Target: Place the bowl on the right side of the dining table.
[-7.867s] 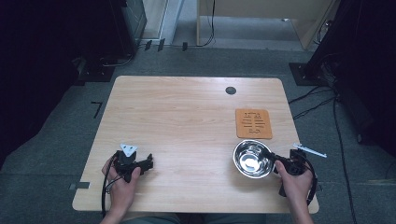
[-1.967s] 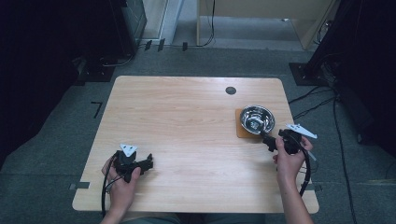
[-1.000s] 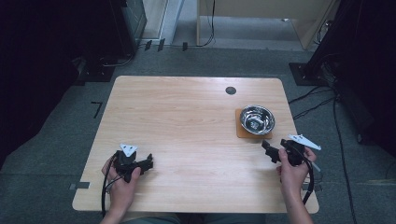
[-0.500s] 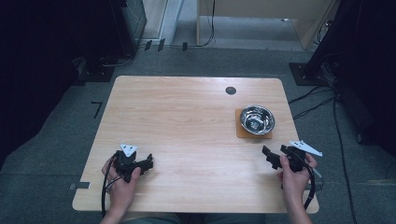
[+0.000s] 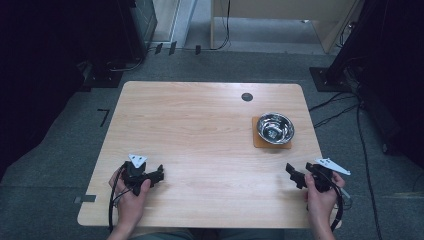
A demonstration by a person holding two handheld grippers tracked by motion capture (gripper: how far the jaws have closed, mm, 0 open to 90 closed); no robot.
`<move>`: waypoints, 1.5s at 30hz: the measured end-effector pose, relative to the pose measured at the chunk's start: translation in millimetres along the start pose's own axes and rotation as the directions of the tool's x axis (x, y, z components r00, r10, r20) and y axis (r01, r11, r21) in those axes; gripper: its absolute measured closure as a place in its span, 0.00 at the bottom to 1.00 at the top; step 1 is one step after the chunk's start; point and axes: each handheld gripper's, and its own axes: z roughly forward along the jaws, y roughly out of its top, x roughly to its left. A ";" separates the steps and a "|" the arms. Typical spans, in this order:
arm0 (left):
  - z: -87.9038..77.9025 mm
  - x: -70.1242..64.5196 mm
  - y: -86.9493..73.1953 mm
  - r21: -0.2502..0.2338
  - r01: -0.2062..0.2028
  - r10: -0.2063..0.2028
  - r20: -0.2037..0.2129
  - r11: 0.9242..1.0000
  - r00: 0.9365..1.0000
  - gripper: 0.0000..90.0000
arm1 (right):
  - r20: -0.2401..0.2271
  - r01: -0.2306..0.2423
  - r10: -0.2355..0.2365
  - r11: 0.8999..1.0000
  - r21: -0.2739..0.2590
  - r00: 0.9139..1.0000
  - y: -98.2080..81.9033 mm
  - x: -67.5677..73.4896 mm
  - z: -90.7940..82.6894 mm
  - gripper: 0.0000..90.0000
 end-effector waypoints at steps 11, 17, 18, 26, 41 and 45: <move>0.0 0.0 0.0 0.000 0.000 0.000 0.000 1.000 1.000 0.10 | 0.032 0.020 -0.020 1.000 0.014 0.999 -11.3 -11.9 -10.6 0.16; 0.0 0.0 0.0 0.000 0.000 0.000 0.000 1.000 1.000 0.11 | 0.060 0.029 -0.030 0.999 0.027 0.998 -19.1 -20.4 -15.4 0.16; 0.0 0.0 0.0 0.000 0.000 0.000 0.000 1.000 1.000 0.10 | 0.067 0.030 -0.033 0.999 0.032 0.997 -20.6 -21.9 -15.8 0.16; 0.0 0.0 0.0 0.000 0.000 0.000 0.000 1.000 1.000 0.10 | 0.173 0.085 -0.094 0.994 0.063 0.980 -26.0 -22.0 -17.3 0.16; 0.0 0.0 0.0 0.000 0.000 0.000 0.000 1.000 1.000 0.11 | 0.171 0.167 -0.184 0.980 0.107 0.968 -21.8 -14.8 -7.0 0.13; 0.0 0.0 0.0 0.000 0.000 0.000 0.000 1.000 1.000 0.11 | 0.169 0.169 -0.185 0.980 0.107 0.968 -21.6 -14.9 -6.8 0.13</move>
